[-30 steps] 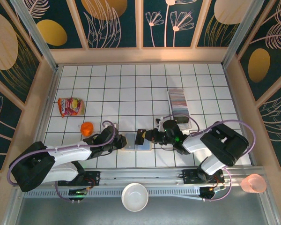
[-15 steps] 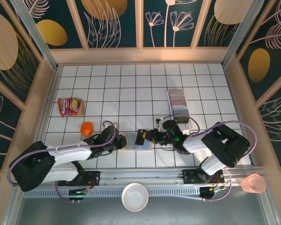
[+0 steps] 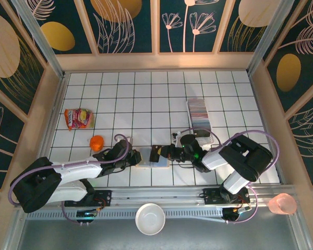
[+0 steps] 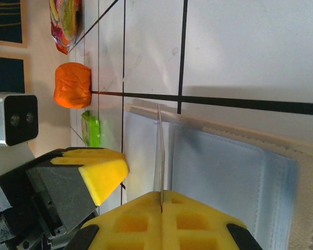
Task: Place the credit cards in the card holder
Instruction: Insert the credit card into the card slot.
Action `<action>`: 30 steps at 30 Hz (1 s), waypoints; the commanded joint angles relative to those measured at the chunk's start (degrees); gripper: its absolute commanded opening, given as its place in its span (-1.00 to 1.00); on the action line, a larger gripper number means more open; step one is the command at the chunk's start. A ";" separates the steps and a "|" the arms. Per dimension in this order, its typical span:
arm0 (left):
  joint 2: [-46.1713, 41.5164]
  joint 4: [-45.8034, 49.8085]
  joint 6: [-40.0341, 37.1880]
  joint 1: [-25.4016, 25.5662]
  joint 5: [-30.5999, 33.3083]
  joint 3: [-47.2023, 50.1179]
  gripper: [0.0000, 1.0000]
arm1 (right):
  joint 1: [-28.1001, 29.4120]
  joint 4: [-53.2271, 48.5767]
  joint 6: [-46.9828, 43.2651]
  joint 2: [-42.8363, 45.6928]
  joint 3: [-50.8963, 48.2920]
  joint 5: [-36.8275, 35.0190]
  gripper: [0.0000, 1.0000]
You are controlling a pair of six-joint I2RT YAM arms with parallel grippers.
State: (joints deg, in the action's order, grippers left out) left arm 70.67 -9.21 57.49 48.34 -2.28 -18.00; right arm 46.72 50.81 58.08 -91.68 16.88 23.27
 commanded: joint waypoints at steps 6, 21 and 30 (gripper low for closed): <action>1.22 3.06 -0.37 0.35 -0.03 1.30 -0.75 | 1.70 -1.01 0.28 0.20 -1.67 1.21 -1.00; 1.09 2.98 -0.37 0.34 -0.11 1.43 -0.75 | 2.78 -1.24 0.06 -2.42 1.56 2.21 -1.00; 1.57 3.06 -0.75 0.32 -0.01 1.26 -0.76 | 3.27 -0.75 0.21 -4.68 3.40 3.88 -1.00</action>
State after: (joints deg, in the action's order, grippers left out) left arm 70.78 -9.28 57.49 48.34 -2.28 -18.00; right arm 48.90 50.65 58.06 -95.04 19.18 25.91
